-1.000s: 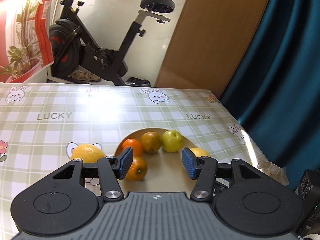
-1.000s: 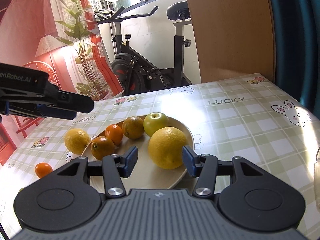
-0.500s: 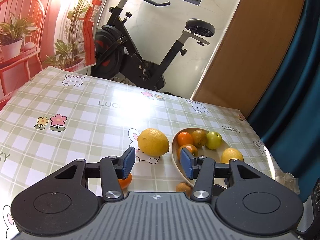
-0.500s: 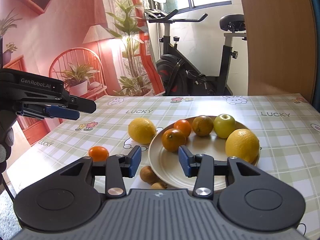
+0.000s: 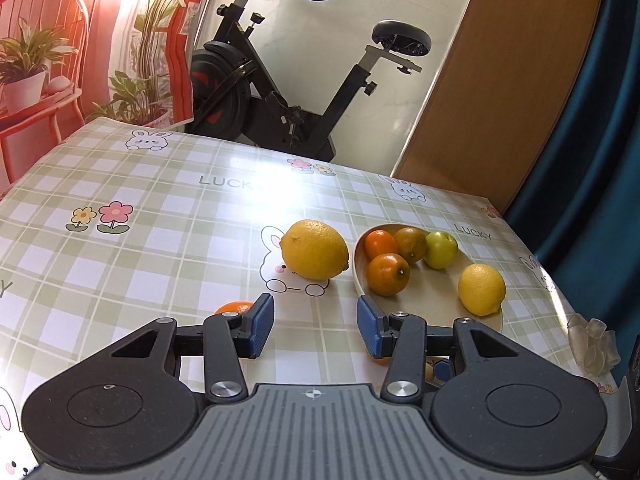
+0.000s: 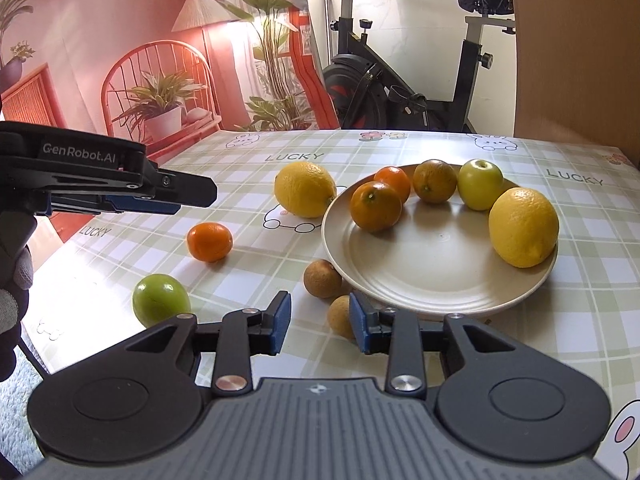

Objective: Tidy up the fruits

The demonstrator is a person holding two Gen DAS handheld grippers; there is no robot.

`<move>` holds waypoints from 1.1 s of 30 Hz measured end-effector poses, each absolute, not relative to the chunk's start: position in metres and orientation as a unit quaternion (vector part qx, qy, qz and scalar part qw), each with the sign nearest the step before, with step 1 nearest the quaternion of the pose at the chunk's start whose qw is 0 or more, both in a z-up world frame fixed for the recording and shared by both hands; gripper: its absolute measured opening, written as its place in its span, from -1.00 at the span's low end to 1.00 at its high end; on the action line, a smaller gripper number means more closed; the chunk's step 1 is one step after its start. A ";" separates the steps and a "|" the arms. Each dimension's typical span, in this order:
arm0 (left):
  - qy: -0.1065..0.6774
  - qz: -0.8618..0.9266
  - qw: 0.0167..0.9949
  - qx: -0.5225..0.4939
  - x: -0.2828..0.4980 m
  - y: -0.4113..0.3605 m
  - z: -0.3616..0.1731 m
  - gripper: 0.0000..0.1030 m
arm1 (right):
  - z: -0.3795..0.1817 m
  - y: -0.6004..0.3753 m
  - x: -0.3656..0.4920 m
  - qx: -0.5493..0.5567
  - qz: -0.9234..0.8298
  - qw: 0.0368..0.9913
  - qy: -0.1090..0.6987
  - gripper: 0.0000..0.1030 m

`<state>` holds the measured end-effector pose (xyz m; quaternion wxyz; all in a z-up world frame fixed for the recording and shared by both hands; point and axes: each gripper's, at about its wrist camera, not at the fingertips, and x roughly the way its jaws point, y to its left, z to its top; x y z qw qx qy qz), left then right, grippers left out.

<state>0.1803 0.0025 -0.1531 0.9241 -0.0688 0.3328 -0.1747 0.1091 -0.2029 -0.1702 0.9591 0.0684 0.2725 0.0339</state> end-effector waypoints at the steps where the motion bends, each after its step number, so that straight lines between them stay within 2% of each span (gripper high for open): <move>1: 0.333 -0.172 0.925 -0.068 0.180 0.002 -0.154 -0.06 | -0.172 -0.204 0.110 0.071 0.031 0.959 0.274 -0.32; 11: 0.346 -0.178 0.920 -0.042 0.180 -0.011 -0.163 -0.07 | -0.178 -0.218 0.112 0.110 0.013 0.951 0.287 -0.32; 15: 0.347 -0.185 0.919 -0.035 0.179 -0.014 -0.166 -0.20 | -0.182 -0.224 0.114 0.129 0.011 0.949 0.288 -0.32; 20: 0.355 -0.192 0.914 -0.029 0.180 -0.020 -0.170 -0.22 | -0.185 -0.226 0.117 0.137 0.008 0.948 0.286 -0.32; 25: 0.364 -0.198 0.910 -0.019 0.181 -0.028 -0.174 -0.22 | -0.187 -0.225 0.117 0.133 0.014 0.950 0.283 -0.47; 33: 0.380 -0.237 0.894 -0.008 0.185 -0.052 -0.185 -0.22 | -0.187 -0.235 0.110 0.136 0.015 0.949 0.285 -0.48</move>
